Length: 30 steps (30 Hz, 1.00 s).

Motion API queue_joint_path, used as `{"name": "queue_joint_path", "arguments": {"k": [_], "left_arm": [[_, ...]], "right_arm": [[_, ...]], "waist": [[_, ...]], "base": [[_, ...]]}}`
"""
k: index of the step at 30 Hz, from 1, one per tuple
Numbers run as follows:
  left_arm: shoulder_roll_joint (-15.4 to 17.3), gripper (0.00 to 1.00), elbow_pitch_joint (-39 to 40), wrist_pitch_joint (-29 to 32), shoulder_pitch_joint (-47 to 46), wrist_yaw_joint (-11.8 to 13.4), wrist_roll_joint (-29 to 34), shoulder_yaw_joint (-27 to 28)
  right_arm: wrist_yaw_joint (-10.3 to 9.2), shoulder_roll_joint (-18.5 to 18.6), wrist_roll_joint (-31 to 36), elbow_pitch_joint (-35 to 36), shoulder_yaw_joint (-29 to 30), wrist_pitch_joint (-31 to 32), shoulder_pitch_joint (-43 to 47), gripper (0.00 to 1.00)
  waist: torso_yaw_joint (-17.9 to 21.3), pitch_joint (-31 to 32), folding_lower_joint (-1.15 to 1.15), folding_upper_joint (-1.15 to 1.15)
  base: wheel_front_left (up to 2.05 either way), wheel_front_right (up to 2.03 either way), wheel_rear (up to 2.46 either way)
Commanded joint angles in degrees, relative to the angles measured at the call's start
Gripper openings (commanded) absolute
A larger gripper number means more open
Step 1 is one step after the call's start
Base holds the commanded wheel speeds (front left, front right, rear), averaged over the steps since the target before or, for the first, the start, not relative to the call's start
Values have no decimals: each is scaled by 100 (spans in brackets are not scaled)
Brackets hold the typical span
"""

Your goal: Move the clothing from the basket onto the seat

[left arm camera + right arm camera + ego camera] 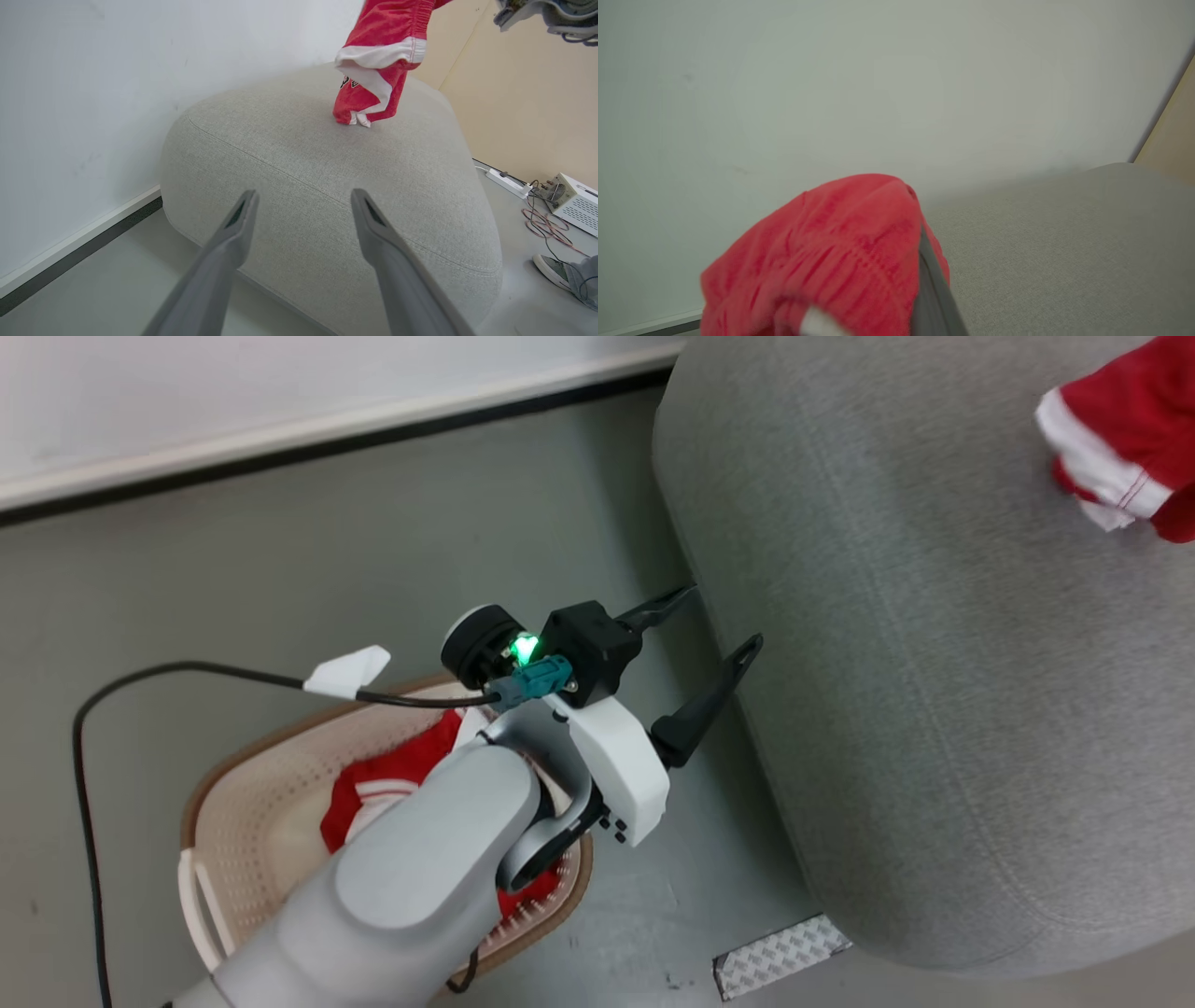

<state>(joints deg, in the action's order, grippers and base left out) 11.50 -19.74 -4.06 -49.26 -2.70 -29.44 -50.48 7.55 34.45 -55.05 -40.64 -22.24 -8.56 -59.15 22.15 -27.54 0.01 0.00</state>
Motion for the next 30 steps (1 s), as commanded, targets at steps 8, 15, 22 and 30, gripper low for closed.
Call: {"name": "queue_joint_path", "arguments": {"k": [8, 15, 22, 30], "left_arm": [[154, 100, 270, 277, -390, 88, 207, -40], [234, 100, 383, 331, -461, 145, 249, -52], [220, 100, 287, 231, -426, 148, 165, -56], [149, 100, 60, 1, -166, 119, -17, -63]], "right_arm": [[-13, 108, -449, -979, -427, 228, -461, 0], [-13, 6, -771, -1538, -916, 1071, -570, 0], [-13, -140, -1104, -1967, -1221, 2104, -680, 100], [-13, 20, -1147, -2143, -1555, 2932, -831, 100]], "waist": [[-388, -917, -1, 0], [-435, -1216, -1, 0], [-446, -1101, -1, 0], [-385, -509, -1, 0]], "base": [[0, 0, 0], [0, 0, 0], [0, 0, 0], [0, 0, 0]]}}
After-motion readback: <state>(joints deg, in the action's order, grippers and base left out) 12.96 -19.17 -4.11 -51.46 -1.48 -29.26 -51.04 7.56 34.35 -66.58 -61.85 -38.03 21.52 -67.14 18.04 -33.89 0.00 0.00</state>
